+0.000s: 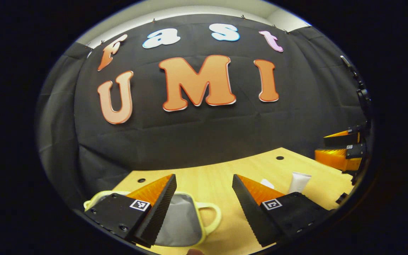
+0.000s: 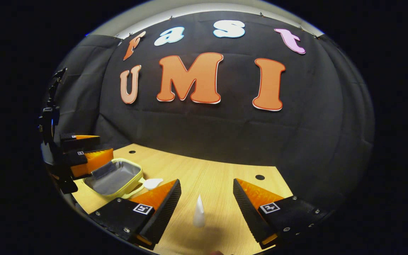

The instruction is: First open the suitcase, pack the skin care products into it, and then close the suitcase.

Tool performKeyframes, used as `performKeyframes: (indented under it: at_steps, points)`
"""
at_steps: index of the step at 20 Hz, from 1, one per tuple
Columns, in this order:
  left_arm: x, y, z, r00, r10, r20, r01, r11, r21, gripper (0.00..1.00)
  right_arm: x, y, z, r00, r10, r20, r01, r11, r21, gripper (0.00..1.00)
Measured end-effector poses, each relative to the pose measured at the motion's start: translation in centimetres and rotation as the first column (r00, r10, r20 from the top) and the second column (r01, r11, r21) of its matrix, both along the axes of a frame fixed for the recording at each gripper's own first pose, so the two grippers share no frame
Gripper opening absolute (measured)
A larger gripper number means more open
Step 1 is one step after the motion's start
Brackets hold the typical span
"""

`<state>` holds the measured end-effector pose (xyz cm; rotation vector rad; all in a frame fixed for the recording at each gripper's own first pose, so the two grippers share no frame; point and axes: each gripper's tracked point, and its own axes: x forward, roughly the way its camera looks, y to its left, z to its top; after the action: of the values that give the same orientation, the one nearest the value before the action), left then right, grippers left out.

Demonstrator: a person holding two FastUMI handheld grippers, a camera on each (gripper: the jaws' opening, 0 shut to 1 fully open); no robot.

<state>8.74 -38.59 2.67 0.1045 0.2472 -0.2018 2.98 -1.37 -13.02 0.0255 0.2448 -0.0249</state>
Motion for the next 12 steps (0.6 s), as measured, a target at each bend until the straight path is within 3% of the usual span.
performKeyframes:
  at_steps: [6, 12]
  points:
    - [-1.7, -5.8, -5.2, 0.99, -0.124, -0.073, 0.122, 0.992, -0.037, 0.99, 0.1, 0.3, -4.4, 0.998, 0.035, -0.049, -0.035, 0.999, -0.007, 0.94]
    - [-1.4, -8.4, -11.6, 0.973, -0.177, -0.146, 0.178, 0.984, -0.007, 0.99, 0.9, 0.1, -8.3, 0.996, 0.049, -0.078, -0.05, 0.999, -0.015, 0.94]
